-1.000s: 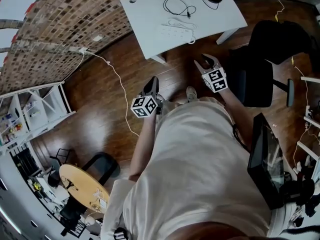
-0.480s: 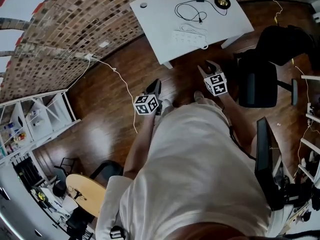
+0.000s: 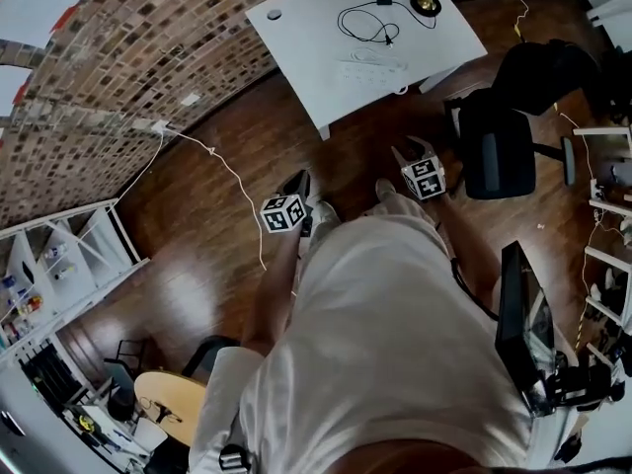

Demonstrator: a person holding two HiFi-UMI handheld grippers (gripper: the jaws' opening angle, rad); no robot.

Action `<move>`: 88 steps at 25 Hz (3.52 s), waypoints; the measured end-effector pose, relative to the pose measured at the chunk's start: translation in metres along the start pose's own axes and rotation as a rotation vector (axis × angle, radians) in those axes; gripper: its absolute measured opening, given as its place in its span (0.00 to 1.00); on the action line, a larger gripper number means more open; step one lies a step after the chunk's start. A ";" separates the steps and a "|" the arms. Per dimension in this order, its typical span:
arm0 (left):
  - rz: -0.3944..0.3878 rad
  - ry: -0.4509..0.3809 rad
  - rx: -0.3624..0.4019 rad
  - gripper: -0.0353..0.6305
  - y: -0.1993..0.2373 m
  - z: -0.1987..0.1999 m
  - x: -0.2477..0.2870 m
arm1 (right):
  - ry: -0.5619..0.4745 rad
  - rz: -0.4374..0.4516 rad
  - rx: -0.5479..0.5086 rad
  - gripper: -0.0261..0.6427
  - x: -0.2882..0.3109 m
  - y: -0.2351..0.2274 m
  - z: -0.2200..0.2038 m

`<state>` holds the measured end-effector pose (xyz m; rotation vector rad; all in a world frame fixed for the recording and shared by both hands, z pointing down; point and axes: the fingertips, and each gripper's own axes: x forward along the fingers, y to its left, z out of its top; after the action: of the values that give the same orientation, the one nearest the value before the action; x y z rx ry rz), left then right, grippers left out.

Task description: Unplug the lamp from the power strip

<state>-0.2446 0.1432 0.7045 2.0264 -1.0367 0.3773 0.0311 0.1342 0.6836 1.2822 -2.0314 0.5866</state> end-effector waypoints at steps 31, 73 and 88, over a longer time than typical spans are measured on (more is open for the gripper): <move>-0.009 -0.155 0.047 0.06 -0.100 0.066 -0.030 | -0.103 0.025 0.074 0.27 -0.056 -0.003 0.060; 0.115 -0.060 0.088 0.06 -0.204 -0.031 0.020 | 0.043 0.226 -0.029 0.27 -0.071 -0.049 -0.052; -0.088 0.021 -0.027 0.06 -0.128 -0.014 -0.040 | 0.072 0.114 0.194 0.25 -0.047 -0.015 -0.047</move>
<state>-0.1681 0.2188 0.6227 2.0319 -0.9316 0.3354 0.0724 0.1885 0.6815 1.2406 -2.0372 0.8891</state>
